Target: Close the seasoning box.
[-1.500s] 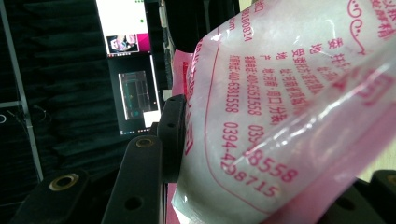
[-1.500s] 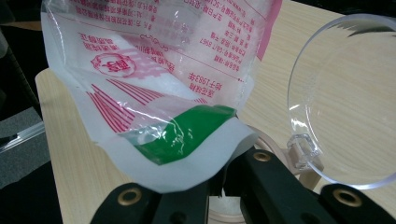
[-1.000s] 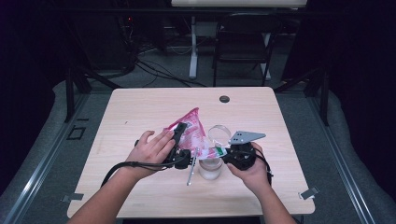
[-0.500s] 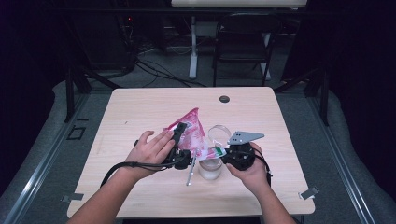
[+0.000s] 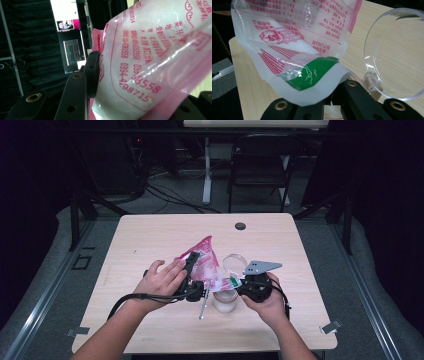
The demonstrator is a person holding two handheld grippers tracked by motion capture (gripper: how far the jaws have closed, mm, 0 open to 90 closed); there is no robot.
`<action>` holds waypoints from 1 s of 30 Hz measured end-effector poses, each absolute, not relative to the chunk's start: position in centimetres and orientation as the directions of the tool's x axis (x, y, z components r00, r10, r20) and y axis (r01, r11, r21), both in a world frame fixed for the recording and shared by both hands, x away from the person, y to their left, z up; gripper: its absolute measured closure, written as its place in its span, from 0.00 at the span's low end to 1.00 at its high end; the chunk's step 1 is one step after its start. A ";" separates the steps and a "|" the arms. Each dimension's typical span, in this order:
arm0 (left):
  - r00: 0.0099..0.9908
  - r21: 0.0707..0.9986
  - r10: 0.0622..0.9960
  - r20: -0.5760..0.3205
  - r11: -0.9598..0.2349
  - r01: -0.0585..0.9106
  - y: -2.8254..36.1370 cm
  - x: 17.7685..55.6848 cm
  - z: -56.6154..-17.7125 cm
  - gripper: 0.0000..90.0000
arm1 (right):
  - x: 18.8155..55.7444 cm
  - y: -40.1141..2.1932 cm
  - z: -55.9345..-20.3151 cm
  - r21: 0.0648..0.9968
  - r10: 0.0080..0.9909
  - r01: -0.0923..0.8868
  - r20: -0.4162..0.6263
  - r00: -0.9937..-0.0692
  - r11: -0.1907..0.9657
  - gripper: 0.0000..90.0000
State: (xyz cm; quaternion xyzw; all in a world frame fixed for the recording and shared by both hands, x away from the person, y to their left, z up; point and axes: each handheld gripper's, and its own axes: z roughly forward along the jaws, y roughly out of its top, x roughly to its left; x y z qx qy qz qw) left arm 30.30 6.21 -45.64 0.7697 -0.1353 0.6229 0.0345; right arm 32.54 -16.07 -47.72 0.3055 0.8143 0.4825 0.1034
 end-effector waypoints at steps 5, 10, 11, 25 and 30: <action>0.180 -0.122 -0.170 0.969 -0.959 -0.254 6.2 30.3 -45.6 0.71 | 32.5 -16.0 -47.7 0.849 0.597 0.397 0.125 -0.792 0.349 1.00; 0.183 -0.127 -0.177 0.967 -0.959 -0.255 6.1 30.3 -45.5 0.71 | 32.5 -16.1 -47.7 0.850 0.601 0.398 0.127 -0.789 0.344 1.00; 0.186 -0.132 -0.183 0.965 -0.958 -0.256 6.1 30.4 -45.5 0.71 | 32.5 -16.1 -47.7 0.850 0.602 0.399 0.126 -0.789 0.344 1.00; 0.212 -0.128 -0.183 0.960 -0.960 -0.250 6.2 30.4 -45.6 0.72 | 32.3 -16.2 -47.6 0.851 0.603 0.394 0.119 -0.789 0.347 1.00; 0.216 -0.133 -0.189 0.958 -0.959 -0.251 6.2 30.4 -45.5 0.72 | 32.3 -16.2 -47.5 0.850 0.601 0.394 0.119 -0.790 0.350 1.00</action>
